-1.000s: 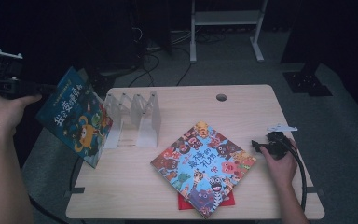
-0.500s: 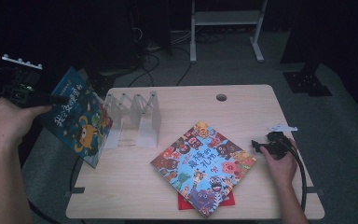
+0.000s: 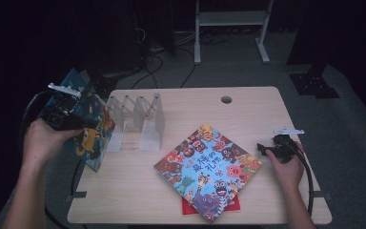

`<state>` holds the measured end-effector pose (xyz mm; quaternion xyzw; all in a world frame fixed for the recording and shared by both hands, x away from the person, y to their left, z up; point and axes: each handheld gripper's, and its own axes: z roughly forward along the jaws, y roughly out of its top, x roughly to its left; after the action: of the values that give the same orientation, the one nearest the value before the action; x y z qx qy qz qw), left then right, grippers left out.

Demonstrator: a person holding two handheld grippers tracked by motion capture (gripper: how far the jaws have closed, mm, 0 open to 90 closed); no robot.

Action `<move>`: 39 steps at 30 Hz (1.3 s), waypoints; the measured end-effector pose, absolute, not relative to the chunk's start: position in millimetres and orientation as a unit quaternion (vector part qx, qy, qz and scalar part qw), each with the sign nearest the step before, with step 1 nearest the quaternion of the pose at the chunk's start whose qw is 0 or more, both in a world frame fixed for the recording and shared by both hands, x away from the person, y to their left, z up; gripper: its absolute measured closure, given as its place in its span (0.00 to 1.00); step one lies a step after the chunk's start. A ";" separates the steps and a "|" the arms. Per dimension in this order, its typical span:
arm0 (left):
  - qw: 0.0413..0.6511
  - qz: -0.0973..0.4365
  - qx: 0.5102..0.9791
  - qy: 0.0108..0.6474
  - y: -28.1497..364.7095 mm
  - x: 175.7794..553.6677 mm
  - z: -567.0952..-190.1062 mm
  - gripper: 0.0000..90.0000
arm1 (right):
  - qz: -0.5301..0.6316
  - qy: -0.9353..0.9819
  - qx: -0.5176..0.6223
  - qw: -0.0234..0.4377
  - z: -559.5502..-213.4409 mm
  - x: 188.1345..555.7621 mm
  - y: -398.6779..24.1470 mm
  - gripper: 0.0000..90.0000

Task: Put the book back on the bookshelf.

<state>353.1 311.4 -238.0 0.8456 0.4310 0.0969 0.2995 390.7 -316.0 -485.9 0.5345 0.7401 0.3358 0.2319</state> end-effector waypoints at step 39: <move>0.283 0.082 0.904 0.310 233.3 338.8 -433.6 0.01 | 0.332 0.748 0.530 0.224 -486.3 389.9 -315.1 0.14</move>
<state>338.8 233.3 -433.6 0.9040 0.3103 0.0815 0.2826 389.9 -315.1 -486.3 0.5297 0.7477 0.3316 0.2244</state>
